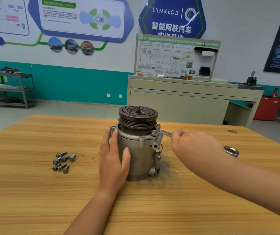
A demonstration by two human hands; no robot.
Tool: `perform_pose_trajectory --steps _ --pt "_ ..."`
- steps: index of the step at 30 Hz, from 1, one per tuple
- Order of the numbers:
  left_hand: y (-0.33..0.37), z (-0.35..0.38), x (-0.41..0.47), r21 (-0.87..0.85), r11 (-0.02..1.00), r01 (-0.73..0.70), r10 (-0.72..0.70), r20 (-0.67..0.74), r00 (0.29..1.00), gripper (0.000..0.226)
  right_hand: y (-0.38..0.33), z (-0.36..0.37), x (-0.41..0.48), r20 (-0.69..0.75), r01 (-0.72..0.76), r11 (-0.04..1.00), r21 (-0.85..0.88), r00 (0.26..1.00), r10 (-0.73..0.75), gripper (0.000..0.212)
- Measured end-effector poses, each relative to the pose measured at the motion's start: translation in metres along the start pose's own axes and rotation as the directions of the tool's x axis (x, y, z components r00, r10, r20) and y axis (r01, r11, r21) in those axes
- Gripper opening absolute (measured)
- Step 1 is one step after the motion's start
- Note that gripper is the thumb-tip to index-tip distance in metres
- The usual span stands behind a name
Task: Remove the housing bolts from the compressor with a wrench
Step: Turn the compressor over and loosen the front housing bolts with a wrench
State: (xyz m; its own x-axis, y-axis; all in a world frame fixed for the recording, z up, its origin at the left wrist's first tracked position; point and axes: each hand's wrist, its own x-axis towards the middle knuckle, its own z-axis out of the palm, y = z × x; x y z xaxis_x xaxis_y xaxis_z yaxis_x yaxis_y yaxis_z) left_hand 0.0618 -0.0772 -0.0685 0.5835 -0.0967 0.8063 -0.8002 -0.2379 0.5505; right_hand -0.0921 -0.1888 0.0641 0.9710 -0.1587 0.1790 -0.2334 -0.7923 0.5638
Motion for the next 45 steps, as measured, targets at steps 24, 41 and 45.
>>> perform_pose_trajectory --steps 24,41,45 --pt "0.001 -0.002 0.002 -0.034 0.997 -0.069 0.069 -0.016 0.998 0.046 0.015 0.065 0.099 -0.383 -0.108 0.953 0.283 0.898 0.216 0.018" --pt "0.002 -0.001 0.002 -0.028 0.997 -0.067 0.067 0.000 0.998 0.048 0.019 0.045 -0.001 -0.188 -0.087 0.926 0.367 0.968 0.165 0.036" --pt "0.002 -0.002 0.001 -0.031 0.997 -0.067 0.068 0.009 0.998 0.048 0.010 0.036 0.000 -0.223 -0.105 0.977 0.184 0.964 0.145 0.048"
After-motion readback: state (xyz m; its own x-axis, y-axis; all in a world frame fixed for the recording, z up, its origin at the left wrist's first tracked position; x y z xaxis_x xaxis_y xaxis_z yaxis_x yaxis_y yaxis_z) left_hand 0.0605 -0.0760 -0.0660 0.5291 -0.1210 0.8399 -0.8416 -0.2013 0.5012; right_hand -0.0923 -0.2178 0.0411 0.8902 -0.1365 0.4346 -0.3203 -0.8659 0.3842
